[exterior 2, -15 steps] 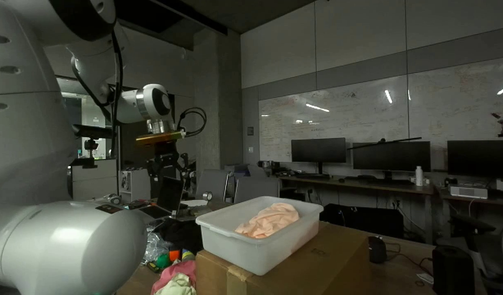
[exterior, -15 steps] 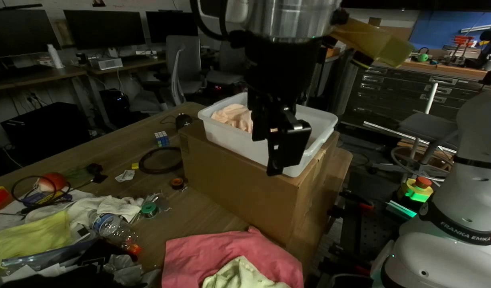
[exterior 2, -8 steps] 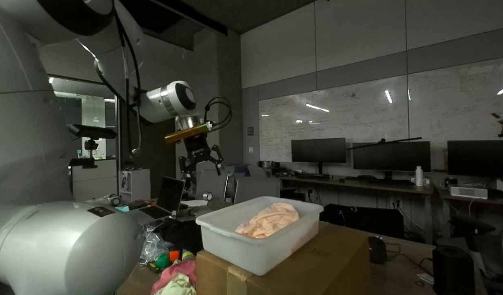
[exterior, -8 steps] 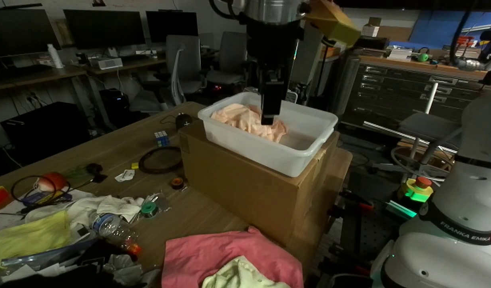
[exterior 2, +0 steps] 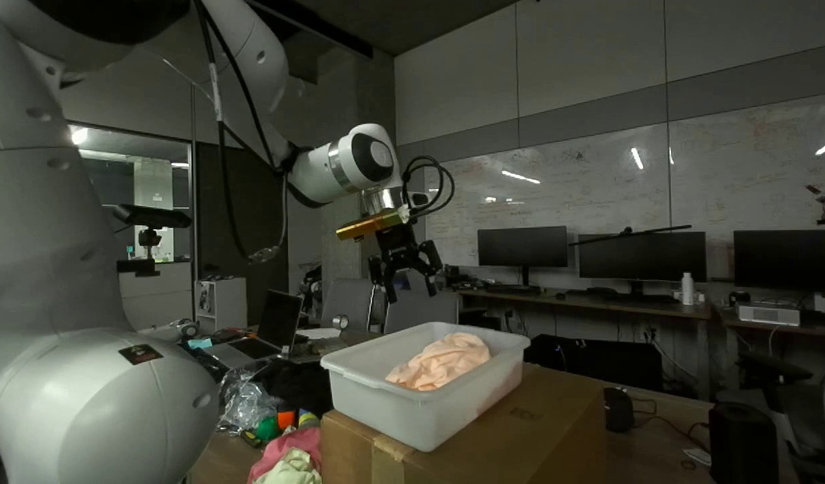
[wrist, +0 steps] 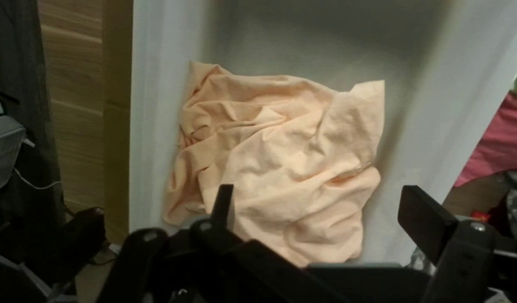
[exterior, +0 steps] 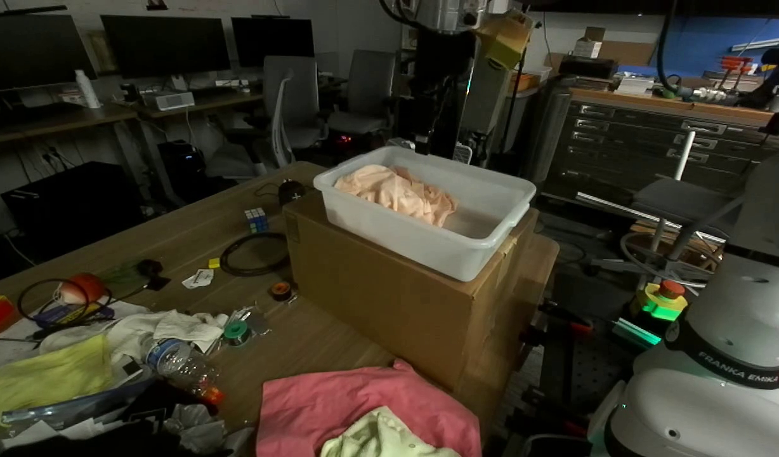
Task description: Take the t-shirts and towel out of the box and put them on the table
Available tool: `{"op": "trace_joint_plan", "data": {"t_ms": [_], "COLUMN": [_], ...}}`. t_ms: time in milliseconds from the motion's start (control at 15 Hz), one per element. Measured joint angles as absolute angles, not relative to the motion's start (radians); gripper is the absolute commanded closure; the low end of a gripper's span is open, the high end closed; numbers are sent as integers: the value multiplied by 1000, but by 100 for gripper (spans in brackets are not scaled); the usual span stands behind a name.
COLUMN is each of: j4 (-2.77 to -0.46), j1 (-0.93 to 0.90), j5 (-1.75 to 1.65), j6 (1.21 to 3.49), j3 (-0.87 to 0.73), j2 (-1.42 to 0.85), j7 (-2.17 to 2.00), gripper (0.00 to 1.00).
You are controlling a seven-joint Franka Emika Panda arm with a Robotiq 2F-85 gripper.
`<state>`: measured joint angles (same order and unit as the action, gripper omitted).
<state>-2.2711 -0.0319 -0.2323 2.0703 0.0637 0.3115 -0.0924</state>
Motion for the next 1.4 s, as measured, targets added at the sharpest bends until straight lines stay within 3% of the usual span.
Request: {"op": "trace_joint_plan", "data": {"t_ms": [667, 1400], "j4": [-2284, -2217], "j1": [21, 21], "j5": [-204, -206], "j6": [2325, 2380], "j3": [25, 18], "j2": [169, -19], "j7": [-151, -111], "gripper": [0, 0]}}
